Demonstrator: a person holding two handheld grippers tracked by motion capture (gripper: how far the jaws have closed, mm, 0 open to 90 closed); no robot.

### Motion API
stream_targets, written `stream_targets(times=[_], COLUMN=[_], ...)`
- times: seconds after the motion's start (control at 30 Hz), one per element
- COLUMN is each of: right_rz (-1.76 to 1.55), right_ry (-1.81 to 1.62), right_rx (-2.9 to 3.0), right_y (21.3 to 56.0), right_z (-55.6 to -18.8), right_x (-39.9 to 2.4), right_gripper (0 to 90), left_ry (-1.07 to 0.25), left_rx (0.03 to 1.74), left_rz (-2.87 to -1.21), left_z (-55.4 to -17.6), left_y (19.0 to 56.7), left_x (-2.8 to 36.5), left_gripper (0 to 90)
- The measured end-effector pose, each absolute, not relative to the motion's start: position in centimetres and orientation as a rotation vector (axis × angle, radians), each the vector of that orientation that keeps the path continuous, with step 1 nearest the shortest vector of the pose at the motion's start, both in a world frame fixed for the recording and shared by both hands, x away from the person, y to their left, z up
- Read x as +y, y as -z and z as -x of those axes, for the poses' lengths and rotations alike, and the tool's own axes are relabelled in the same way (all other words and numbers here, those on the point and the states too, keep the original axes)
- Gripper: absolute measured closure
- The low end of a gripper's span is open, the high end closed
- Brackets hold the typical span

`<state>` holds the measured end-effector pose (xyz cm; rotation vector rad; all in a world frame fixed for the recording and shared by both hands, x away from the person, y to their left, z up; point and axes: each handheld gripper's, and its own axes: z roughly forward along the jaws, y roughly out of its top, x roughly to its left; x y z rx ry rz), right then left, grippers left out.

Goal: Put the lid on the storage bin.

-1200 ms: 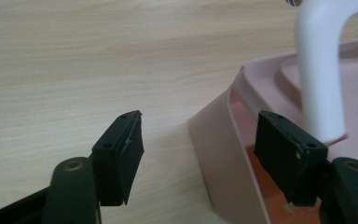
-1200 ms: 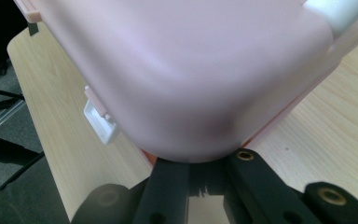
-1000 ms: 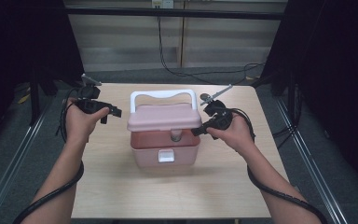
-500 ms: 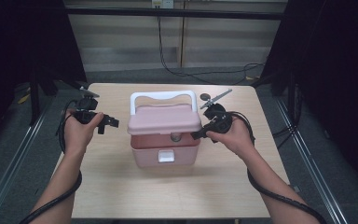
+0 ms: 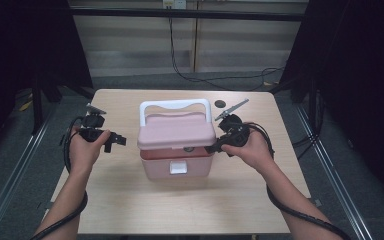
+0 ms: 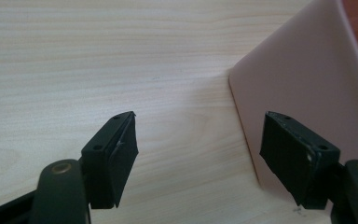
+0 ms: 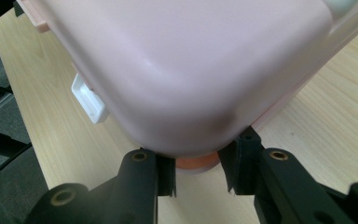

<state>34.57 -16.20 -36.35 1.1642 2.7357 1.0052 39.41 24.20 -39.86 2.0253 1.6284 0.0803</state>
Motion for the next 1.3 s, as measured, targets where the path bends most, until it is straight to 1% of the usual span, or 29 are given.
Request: stream_targets(times=[0.13,0.67,0.8,0.87,1.17,1.3], right_rz=[-1.162,-1.177,-1.183,-1.175,-1.172,-1.201], right_ry=[-1.009,-0.983,-0.975,-0.941,-0.893,-0.89], right_rx=[2.735,2.739,2.736,2.74,2.749,2.765], right_y=[36.4,36.0,36.0,36.1,36.7,36.9], right_z=[-34.6,-34.7,-34.7,-34.8,-34.7,-34.8], right_x=[-16.2,-16.2,-16.2,-16.2,-16.1,-16.1], right_gripper=[67.8,61.2,55.2,49.3,42.8,42.2], left_ry=[-0.078,-0.069,-0.062,-0.061,-0.051,-0.054], left_rx=[1.636,1.65,1.656,1.647,1.663,1.676], left_rz=[-2.029,-2.031,-2.03,-2.04,-2.036,-2.03], left_z=[-39.2,-38.5,-38.3,-38.3,-38.1,-38.0], left_y=[40.4,41.8,41.9,42.0,42.7,43.0], left_x=[24.4,25.1,25.1,25.3,25.6,25.8], left_gripper=[27.5,27.7,27.9,27.9,27.9,27.9])
